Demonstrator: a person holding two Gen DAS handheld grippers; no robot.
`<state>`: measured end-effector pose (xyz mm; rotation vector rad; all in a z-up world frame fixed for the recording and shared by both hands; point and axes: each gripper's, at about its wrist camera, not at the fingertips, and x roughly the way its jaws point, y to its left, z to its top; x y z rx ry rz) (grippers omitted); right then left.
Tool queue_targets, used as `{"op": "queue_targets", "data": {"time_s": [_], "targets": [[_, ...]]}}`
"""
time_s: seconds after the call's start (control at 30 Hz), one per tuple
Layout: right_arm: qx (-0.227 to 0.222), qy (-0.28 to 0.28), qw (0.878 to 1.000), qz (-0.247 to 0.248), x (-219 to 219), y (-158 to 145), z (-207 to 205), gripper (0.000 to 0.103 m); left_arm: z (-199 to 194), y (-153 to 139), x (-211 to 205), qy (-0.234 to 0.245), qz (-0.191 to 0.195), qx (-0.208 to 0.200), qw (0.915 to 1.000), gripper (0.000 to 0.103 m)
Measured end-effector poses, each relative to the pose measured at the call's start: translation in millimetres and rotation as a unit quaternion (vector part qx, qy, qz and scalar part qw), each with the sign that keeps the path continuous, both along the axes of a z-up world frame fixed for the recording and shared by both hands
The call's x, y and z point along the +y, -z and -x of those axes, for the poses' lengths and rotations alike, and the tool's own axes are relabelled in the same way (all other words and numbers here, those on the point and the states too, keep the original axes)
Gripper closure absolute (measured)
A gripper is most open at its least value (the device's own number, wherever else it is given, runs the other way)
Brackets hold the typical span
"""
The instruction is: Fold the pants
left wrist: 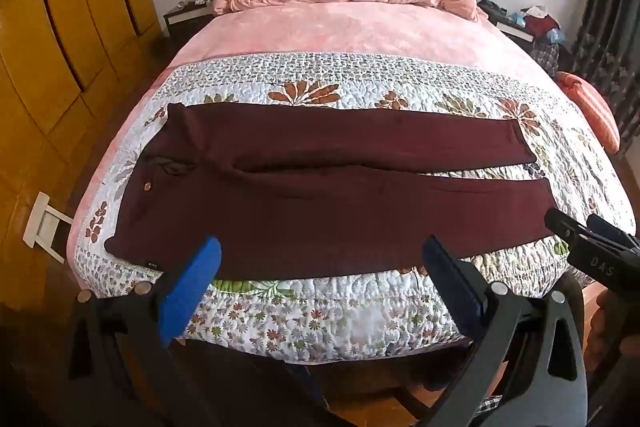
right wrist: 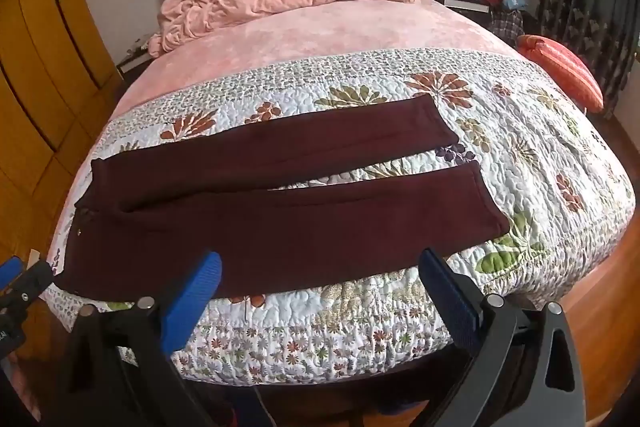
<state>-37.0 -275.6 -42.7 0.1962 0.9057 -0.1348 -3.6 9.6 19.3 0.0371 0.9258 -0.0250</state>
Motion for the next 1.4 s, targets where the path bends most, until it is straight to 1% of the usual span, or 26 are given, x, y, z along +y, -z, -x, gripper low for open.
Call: {"op": "queue_targets", "data": {"time_s": [0.13, 1.4], "targets": [[-0.003, -0.002, 1.0, 0.007, 1.6, -1.4, 1.3, 0.004, 0.9, -1.8, 0.3, 0.0, 0.002, -0.003, 1.0, 0.003], [-0.005, -0.004, 1.0, 0.008, 3.4, -4.7, 0.0, 0.004, -1.6, -0.2, 1.4, -0.001, -0.002, 0.002, 1.0, 0.003]]}}
